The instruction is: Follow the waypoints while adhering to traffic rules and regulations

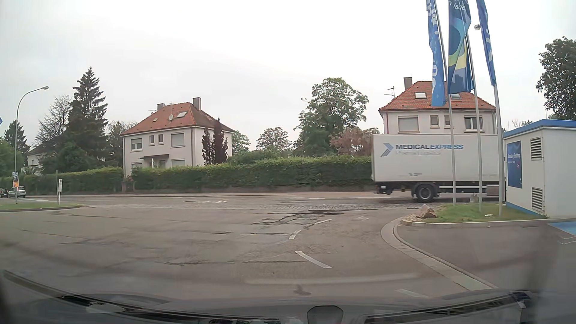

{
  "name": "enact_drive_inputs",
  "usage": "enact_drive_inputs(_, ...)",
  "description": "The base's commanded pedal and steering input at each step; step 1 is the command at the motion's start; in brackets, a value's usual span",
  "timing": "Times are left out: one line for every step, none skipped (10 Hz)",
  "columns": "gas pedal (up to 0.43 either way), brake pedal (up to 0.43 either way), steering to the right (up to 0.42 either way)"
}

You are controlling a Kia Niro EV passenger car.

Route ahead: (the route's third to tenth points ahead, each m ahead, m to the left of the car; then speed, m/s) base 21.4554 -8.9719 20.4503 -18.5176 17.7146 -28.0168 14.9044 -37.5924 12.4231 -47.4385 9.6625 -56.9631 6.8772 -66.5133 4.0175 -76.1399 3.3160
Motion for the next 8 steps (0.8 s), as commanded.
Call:
enact_drive_inputs(0.000,0.000,-0.076)
enact_drive_inputs(0.000,0.000,-0.071)
enact_drive_inputs(0.000,0.000,-0.064)
enact_drive_inputs(0.000,0.000,-0.049)
enact_drive_inputs(0.000,0.000,-0.034)
enact_drive_inputs(0.000,0.000,-0.014)
enact_drive_inputs(0.000,0.000,0.001)
enact_drive_inputs(0.000,0.000,0.015)
